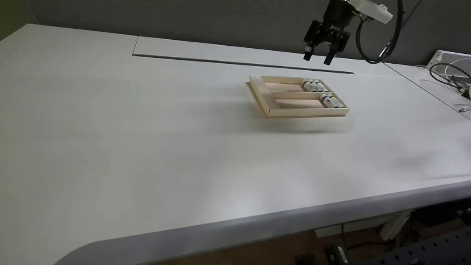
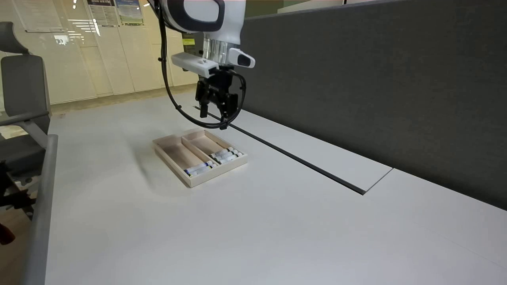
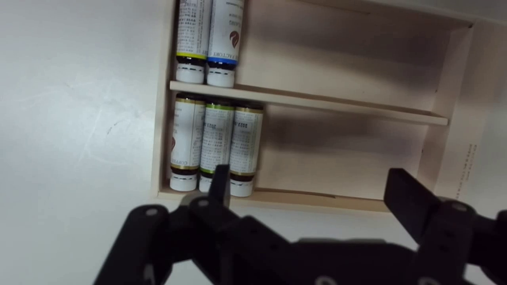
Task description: Remove one object from the upper part of the tray and place it on the table
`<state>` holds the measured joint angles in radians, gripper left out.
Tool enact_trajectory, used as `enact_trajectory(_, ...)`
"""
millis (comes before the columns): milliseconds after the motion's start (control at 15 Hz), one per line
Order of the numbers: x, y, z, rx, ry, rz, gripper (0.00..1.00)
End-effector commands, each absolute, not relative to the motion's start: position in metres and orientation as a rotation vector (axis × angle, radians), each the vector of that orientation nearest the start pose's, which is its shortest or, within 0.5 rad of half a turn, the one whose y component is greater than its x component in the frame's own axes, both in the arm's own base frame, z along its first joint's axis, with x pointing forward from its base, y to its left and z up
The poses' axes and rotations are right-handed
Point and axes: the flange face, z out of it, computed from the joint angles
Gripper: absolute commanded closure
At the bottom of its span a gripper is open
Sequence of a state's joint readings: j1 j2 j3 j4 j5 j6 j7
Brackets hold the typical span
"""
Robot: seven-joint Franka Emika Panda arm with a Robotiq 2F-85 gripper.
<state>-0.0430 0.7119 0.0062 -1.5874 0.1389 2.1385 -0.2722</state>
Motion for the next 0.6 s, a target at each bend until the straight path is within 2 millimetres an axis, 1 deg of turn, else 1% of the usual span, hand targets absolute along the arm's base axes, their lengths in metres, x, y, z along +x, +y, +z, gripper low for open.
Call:
enact_trajectory(0, 0.68, -0.019, 0.201, -3.003, -0.222, 0.216, 0.0)
enact_trajectory(267, 0.687, -0.019, 0.183, -3.07, -0.22, 0.107, 0.0)
enact_trajectory(533, 0.688, -0.015, 0.166, -3.074, -0.188, 0.088, 0.0)
